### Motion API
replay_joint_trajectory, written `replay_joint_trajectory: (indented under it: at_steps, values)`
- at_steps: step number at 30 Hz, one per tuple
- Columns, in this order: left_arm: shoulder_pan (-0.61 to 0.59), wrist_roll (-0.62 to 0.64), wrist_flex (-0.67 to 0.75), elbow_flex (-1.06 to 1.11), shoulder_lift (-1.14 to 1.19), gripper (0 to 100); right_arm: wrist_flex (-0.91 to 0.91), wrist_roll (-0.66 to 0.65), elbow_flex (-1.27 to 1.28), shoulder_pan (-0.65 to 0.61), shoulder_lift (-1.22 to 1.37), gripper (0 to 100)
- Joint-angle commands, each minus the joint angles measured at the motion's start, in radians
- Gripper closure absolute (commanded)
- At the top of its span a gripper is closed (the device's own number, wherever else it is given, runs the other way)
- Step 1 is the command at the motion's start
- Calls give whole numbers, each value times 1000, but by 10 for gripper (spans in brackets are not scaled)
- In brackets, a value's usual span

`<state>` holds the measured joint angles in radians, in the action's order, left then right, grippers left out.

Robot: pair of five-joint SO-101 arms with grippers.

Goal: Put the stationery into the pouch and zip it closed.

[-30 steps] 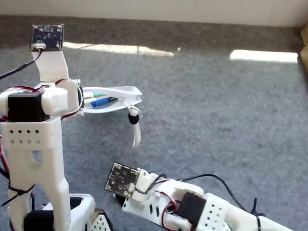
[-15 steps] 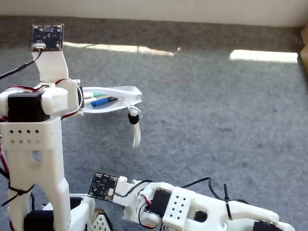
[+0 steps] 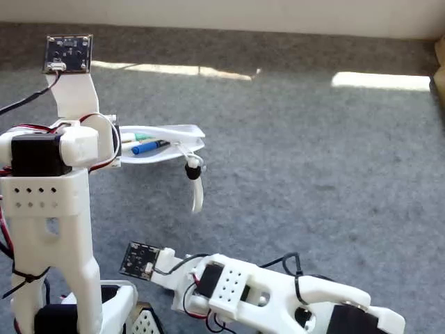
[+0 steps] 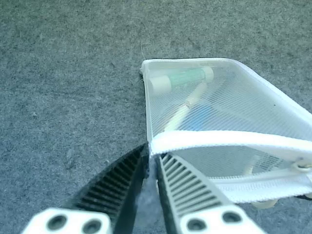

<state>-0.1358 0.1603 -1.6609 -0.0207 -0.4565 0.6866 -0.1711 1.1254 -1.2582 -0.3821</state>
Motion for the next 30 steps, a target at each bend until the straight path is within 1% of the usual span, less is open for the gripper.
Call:
replay_joint_trajectory:
  at_steps: [1,2,4,5,12,17,20,27,30]
  values:
    - [-16,9,17,-4,-24,993,-19,-9,-61,30,76,974]
    - [-16,9,17,-4,-24,993,-19,-41,-64,30,81,998]
    - [-16,9,17,-4,-24,993,-19,-97,-58,30,81,988]
    - [-16,9,17,-4,-24,993,-19,-104,-58,30,82,992]
    - [-16,9,17,-4,-24,993,-18,-104,-58,30,82,994]
    - [-16,9,17,-4,-24,993,59,-106,-65,31,70,994]
    - [-16,9,17,-4,-24,993,65,-106,-58,35,4,994]
    - [-16,9,17,-4,-24,993,67,-106,-53,125,-197,994]
    - [-16,9,17,-4,-24,993,64,-106,-22,140,-259,994]
